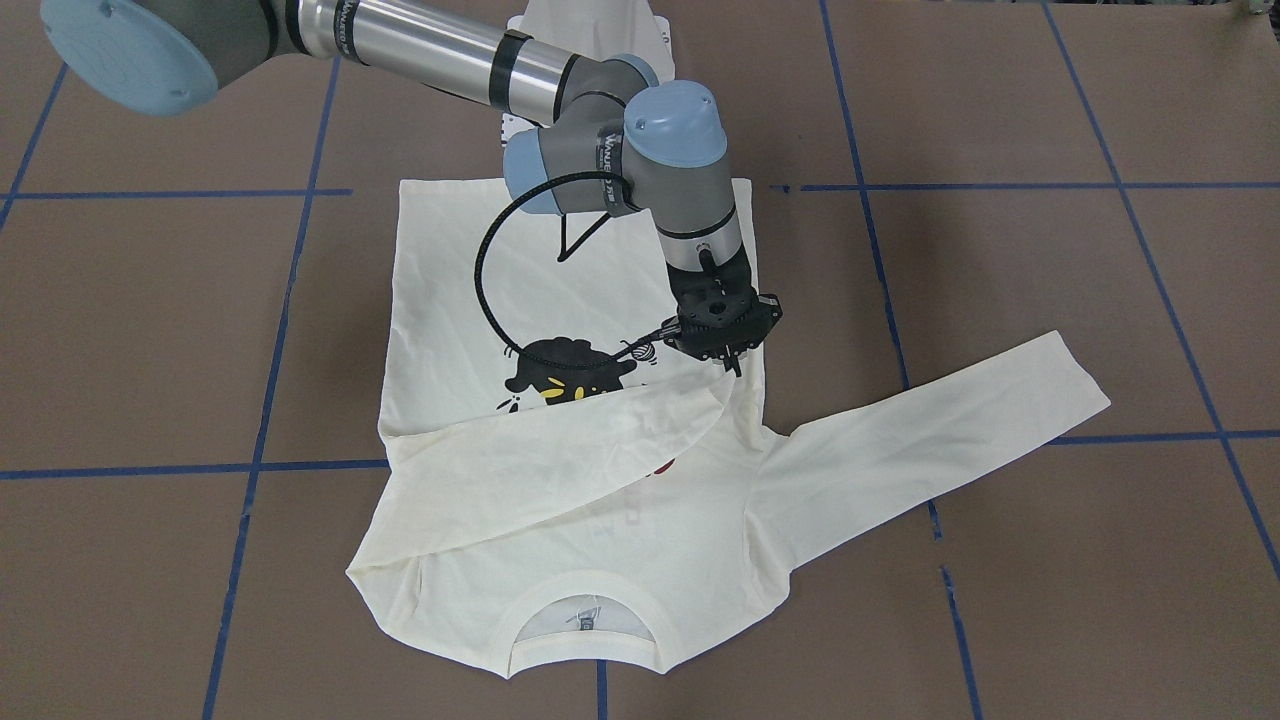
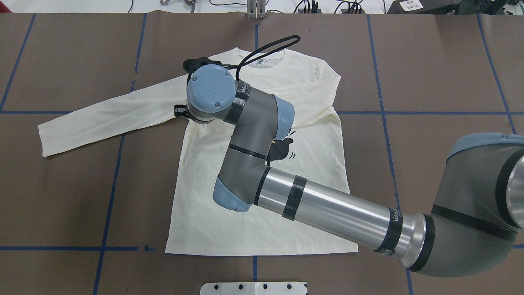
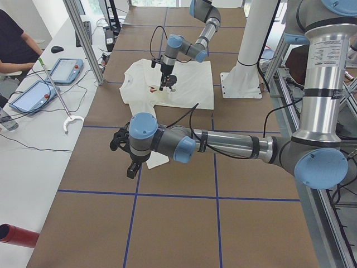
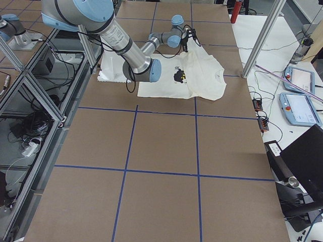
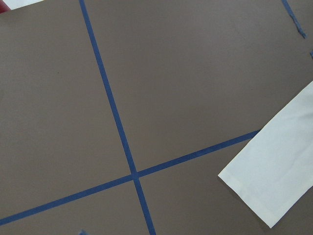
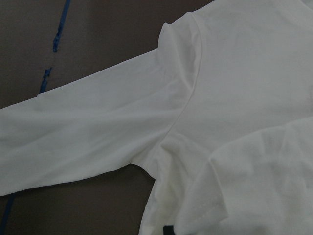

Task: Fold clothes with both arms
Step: 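Fold the held sleeve across the shirt chest toward the other sleeve, then release and withdraw the right gripper while the left gripper reaches the other cuff, then grasp the cuff of the sleeve nearest the left gripper, then fold the held sleeve across the chest toward the right gripper and release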

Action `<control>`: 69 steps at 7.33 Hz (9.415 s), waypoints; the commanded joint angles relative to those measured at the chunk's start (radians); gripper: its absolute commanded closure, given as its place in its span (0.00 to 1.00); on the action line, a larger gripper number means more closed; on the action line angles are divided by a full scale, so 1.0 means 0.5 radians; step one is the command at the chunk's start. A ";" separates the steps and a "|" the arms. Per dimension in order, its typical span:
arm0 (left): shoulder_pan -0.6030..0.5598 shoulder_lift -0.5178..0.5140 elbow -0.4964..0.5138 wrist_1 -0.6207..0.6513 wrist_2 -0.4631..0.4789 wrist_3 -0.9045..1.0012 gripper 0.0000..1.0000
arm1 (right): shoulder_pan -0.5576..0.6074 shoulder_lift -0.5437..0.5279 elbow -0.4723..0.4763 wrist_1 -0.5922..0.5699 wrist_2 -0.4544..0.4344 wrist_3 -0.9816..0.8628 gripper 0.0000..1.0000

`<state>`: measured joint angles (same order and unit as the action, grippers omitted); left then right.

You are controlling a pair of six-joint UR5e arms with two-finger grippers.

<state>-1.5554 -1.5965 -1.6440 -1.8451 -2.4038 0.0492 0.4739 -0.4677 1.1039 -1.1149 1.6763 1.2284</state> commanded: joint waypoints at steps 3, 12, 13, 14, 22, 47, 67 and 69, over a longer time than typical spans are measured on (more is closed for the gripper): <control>0.000 -0.031 0.030 -0.001 0.003 0.003 0.00 | -0.012 0.015 -0.060 0.387 -0.088 -0.021 0.00; 0.639 0.220 0.024 -1.024 0.508 -1.731 0.00 | 0.441 -0.743 1.321 -1.328 0.430 -0.423 0.00; 0.814 0.220 0.018 -1.050 0.688 -1.952 0.00 | 0.551 -0.946 1.448 -1.344 0.476 -0.499 0.00; 0.977 0.211 0.021 -1.086 0.800 -2.243 0.00 | 0.644 -1.058 1.510 -1.344 0.576 -0.673 0.00; 1.325 0.091 0.254 -1.099 1.166 -2.433 0.01 | 0.890 -1.396 1.649 -1.320 0.893 -0.990 0.00; 1.328 0.094 0.263 -1.102 1.151 -2.580 0.97 | 0.884 -1.387 1.655 -1.320 0.893 -0.972 0.00; 2.027 -2.292 1.007 -0.155 1.159 -3.733 1.00 | 1.163 -2.185 1.738 -0.992 0.952 -1.190 0.00; 2.052 -2.397 1.153 -0.212 1.160 -3.746 1.00 | 1.160 -2.182 1.735 -0.992 0.952 -1.187 0.00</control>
<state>-0.5394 -2.7723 -1.1027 -1.9280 -1.8287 -1.8147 1.0551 -1.5601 1.9728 -1.6108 2.1522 0.6343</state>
